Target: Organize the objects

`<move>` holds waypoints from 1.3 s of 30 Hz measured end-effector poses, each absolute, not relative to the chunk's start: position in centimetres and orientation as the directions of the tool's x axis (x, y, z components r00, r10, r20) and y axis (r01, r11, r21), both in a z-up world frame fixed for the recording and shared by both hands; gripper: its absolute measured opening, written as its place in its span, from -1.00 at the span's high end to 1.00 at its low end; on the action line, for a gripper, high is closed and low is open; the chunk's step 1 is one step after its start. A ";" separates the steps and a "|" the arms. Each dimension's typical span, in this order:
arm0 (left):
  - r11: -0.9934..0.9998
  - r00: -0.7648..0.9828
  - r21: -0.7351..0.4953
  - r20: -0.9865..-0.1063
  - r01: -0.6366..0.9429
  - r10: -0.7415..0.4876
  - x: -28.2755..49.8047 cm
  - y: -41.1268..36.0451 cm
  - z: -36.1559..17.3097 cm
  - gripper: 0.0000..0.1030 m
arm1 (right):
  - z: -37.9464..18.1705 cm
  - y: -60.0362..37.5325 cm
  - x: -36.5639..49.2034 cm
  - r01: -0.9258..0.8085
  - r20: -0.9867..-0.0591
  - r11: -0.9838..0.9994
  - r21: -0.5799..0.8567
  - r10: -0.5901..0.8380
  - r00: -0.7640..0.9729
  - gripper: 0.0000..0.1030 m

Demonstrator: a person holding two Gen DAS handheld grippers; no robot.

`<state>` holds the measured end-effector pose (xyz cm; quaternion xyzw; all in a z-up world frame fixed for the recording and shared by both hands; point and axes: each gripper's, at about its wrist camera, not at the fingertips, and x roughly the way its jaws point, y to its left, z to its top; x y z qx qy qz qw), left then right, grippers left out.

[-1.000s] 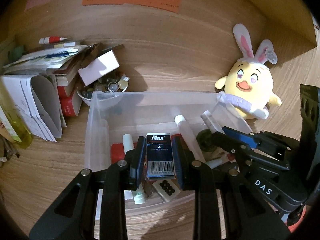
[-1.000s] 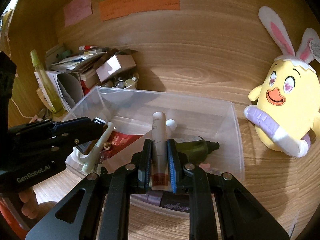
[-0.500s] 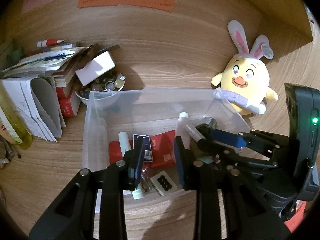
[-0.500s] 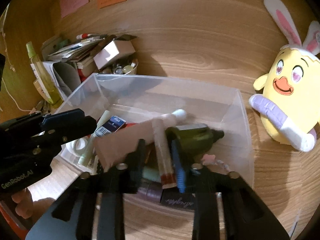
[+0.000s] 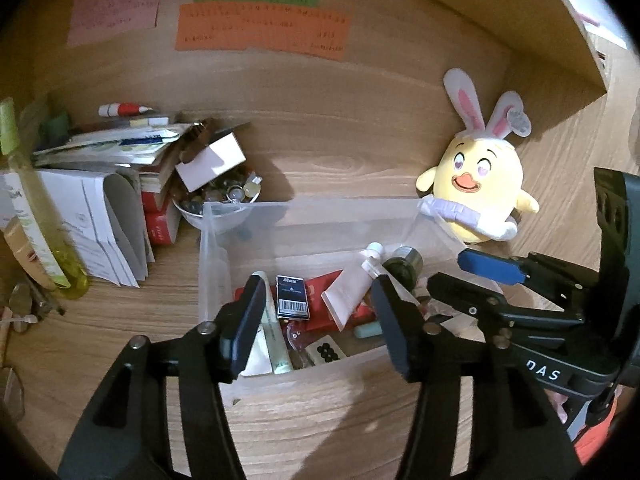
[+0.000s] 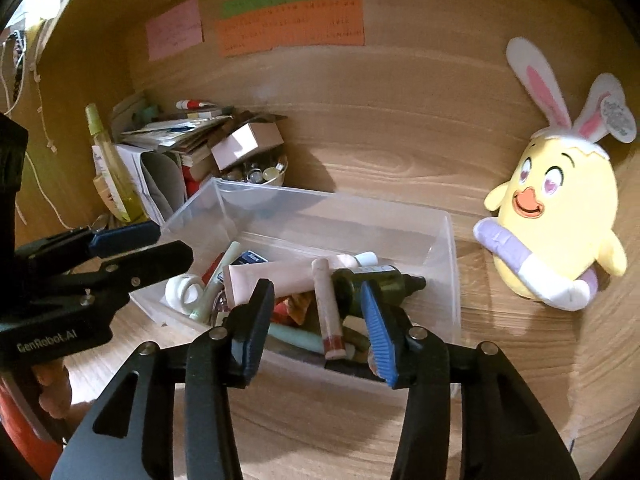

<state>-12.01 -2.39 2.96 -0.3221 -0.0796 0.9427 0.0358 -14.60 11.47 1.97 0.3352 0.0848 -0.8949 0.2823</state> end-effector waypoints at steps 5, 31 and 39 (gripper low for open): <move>-0.987 -0.802 -0.160 -0.587 -0.013 0.106 -10.8 -2.2 3.2 -0.34 | 2.5 12.1 -13.2 0.551 -0.621 -0.834 0.004 -0.434 -0.653 -0.08; -0.992 -0.815 -0.125 -0.574 -0.005 0.077 -7.7 -1.4 2.0 -0.85 | 2.3 15.1 -9.5 0.492 -0.564 -0.870 -0.037 -0.388 -0.729 -0.60; -0.990 -0.806 -0.138 -0.586 0.006 0.077 -7.9 -1.5 1.4 -0.85 | 2.0 15.4 -9.5 0.494 -0.573 -0.869 -0.024 -0.393 -0.719 -0.60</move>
